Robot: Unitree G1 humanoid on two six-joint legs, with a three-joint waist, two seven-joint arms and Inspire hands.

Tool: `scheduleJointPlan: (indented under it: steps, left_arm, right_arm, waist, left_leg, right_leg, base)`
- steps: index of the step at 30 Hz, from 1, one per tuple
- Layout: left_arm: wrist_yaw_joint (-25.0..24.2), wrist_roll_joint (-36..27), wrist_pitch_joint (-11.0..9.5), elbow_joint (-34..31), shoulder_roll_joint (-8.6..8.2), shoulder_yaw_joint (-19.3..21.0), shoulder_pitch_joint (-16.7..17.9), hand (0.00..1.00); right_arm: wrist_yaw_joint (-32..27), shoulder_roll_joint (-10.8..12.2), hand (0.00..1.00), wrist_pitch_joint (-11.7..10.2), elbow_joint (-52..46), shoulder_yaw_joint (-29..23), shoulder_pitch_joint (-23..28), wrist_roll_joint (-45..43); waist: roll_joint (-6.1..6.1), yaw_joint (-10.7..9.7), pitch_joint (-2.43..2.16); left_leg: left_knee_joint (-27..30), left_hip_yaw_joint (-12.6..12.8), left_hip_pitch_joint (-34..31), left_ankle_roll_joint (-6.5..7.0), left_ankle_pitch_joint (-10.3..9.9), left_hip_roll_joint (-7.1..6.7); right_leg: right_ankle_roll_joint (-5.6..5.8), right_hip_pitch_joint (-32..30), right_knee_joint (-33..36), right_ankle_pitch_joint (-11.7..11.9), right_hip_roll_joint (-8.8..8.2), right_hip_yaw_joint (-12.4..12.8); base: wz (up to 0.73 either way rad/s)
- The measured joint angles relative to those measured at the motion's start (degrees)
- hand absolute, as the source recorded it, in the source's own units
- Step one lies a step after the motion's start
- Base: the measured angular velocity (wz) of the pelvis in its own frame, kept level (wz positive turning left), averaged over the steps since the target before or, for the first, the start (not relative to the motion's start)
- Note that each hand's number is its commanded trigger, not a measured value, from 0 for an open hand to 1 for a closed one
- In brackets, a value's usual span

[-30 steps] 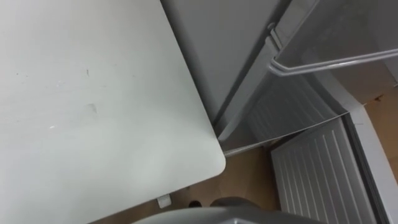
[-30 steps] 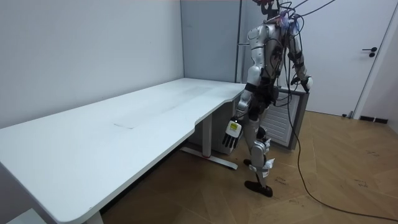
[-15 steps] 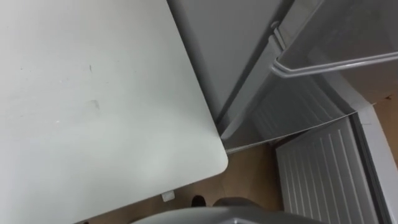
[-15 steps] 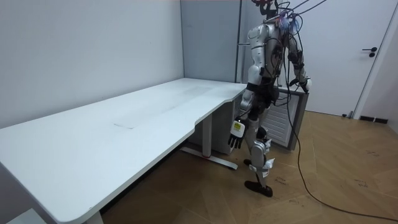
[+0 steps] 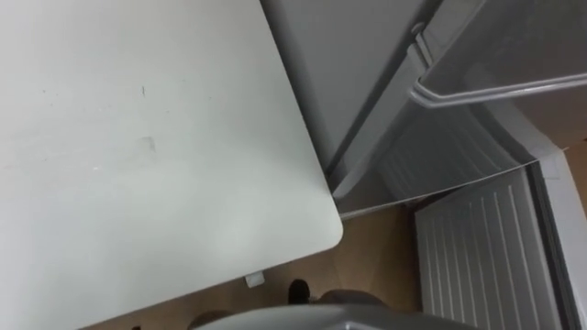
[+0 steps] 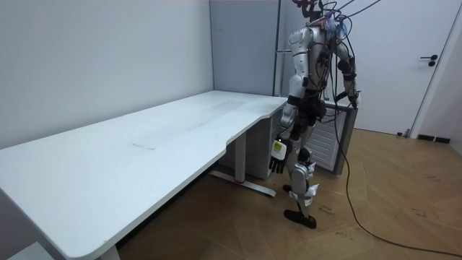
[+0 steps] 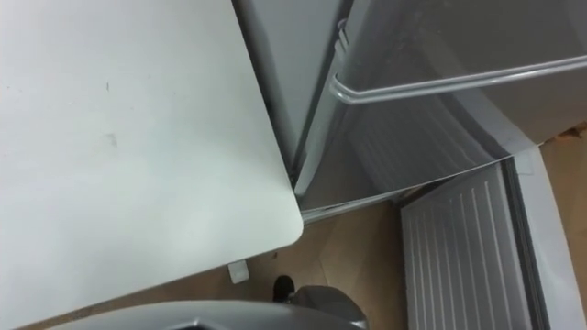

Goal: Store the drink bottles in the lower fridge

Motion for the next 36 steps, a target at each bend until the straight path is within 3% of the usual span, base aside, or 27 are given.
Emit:
scheduleJointPlan:
  steps: [4,6,11,17,22,26,28,29,31,32,33,34,35,36]
  left_arm:
    - [-1.14,0.28,0.93,-2.18,0.42,-2.18,-0.55,0.00]
    - [-0.88,-0.15,0.92,-2.21,0.95,-3.86,-1.32,0.00]
    - [-0.43,-0.04,0.70,-0.41,1.68,-6.20,-3.27,0.00]
    - [0.65,0.45,0.34,0.62,1.76,-6.72,-4.68,0.00]
    - [1.88,0.51,-0.33,1.60,1.73,-6.77,-4.65,0.00]
    - [2.60,0.37,-1.07,4.04,1.45,-6.55,-5.26,0.00]
    - [2.98,0.16,-0.84,4.37,1.22,-6.70,-5.32,0.00]
    - [2.99,-0.21,-0.71,4.26,1.20,-6.86,-5.45,0.00]
    - [3.20,-0.27,0.17,3.26,1.33,-8.25,-5.51,0.00]
    - [3.99,-0.27,0.73,2.17,1.31,-9.17,-5.43,0.00]
    - [4.47,-0.31,1.55,1.14,0.90,-9.38,-4.99,0.00]
    - [4.71,-0.37,1.89,0.40,0.57,-9.37,-4.88,0.00]
    - [5.64,-0.28,2.18,-1.75,-0.10,-8.64,-4.08,0.00]
    - [6.48,-0.05,2.01,-2.98,-0.40,-7.17,-3.28,0.00]
  right_arm:
    - [-2.56,0.02,0.00,-0.31,-9.40,4.99,4.96,4.07]
    - [-3.12,-0.18,0.00,-0.80,-14.25,8.73,7.60,4.40]
    - [-4.97,0.36,0.00,-1.16,-22.09,11.25,10.19,4.39]
    - [-16.41,-1.24,0.00,-1.82,-31.75,18.80,10.65,4.62]
    - [-22.39,-5.63,0.00,-0.32,-39.71,25.64,11.78,4.63]
    - [-26.45,-14.96,0.00,7.88,-50.46,32.88,11.81,4.58]
    - [-26.45,-18.30,0.00,10.28,-55.61,35.55,11.81,4.58]
    - [-26.43,-19.57,0.00,11.79,-59.83,36.75,11.81,4.08]
    - [-22.88,-19.53,0.00,13.50,-65.61,37.92,11.00,1.95]
    - [-16.49,-18.97,0.00,14.82,-67.08,39.42,6.28,0.94]
    - [-9.44,-18.00,0.00,16.91,-68.64,42.55,-2.70,0.88]
    - [-6.42,-16.45,0.00,17.92,-69.64,44.16,-7.77,0.88]
    - [-9.35,-12.99,0.00,18.52,-68.61,44.57,-13.16,2.19]
    - [-6.57,-12.91,0.00,20.36,-68.10,44.59,-16.51,2.02]
  waist:
    - [-0.08,0.52,0.11]
    - [-0.66,0.61,1.00]
    - [-1.72,0.67,1.77]
    - [-2.05,0.78,1.84]
    - [-2.06,0.90,1.85]
    - [-2.04,1.42,1.89]
    - [-2.05,2.70,1.92]
    - [-2.13,4.19,1.97]
    - [-2.00,6.52,2.05]
    - [-1.57,7.74,2.19]
    - [-0.38,8.32,2.56]
    - [0.32,8.21,2.76]
    - [1.19,6.63,2.69]
    - [-0.85,2.00,2.68]
  left_leg:
    - [0.05,0.22,-0.56,-0.02,0.04,0.14]
    - [0.33,0.86,-0.57,-0.06,0.05,0.10]
    - [1.79,1.79,-1.35,0.30,-0.41,-0.15]
    - [3.38,2.08,-3.08,0.78,-0.51,-0.01]
    - [3.88,2.07,-4.40,1.83,0.29,-0.02]
    - [3.82,1.91,-6.30,3.32,1.88,-0.11]
    - [3.73,1.76,-6.69,4.09,2.54,-0.30]
    - [3.71,-0.14,-7.27,4.68,2.87,-1.23]
    - [3.74,-5.45,-8.33,6.12,3.75,-3.48]
    - [3.74,-10.05,-9.04,6.77,4.48,-5.25]
    - [3.23,-15.59,-9.33,6.01,5.61,-7.27]
    - [2.46,-18.83,-9.25,4.64,6.49,-8.40]
    - [-1.12,-27.18,-8.43,-0.60,9.74,-10.86]
    - [1.82,-23.69,-11.62,0.05,7.94,-10.93]
  right_leg:
    - [-0.05,-0.76,0.30,0.23,0.03,-0.71]
    - [-0.05,-1.41,1.41,0.24,-0.10,-1.25]
    - [0.14,-2.60,2.79,0.36,-0.64,-1.80]
    - [0.74,-2.61,3.13,0.92,-1.25,-3.55]
    - [1.24,-2.13,4.27,1.48,-2.34,-6.35]
    - [1.59,0.57,4.26,1.59,-3.16,-7.05]
    - [2.64,3.08,3.89,1.05,-3.38,-7.06]
    - [3.45,4.91,3.62,0.51,-3.67,-6.92]
    - [3.89,7.60,0.85,-0.73,-3.63,-6.13]
    - [3.82,9.47,-1.49,-1.72,-3.02,-6.12]
    - [3.40,10.71,-4.43,-2.07,-2.34,-6.15]
    - [3.12,11.03,-5.93,-2.24,-1.84,-6.10]
    - [2.82,10.79,-8.04,-2.26,-0.73,-6.23]
    - [3.18,9.91,-6.82,-1.60,-2.93,-8.39]
  base:
    - [-0.06]
    - [-0.15]
    - [-0.12]
    - [-0.07]
    - [-0.04]
    - [-0.02]
    - [-0.15]
    - [-0.31]
    - [-0.40]
    - [-0.69]
    - [-0.74]
    - [-0.61]
    - [0.00]
    - [0.39]
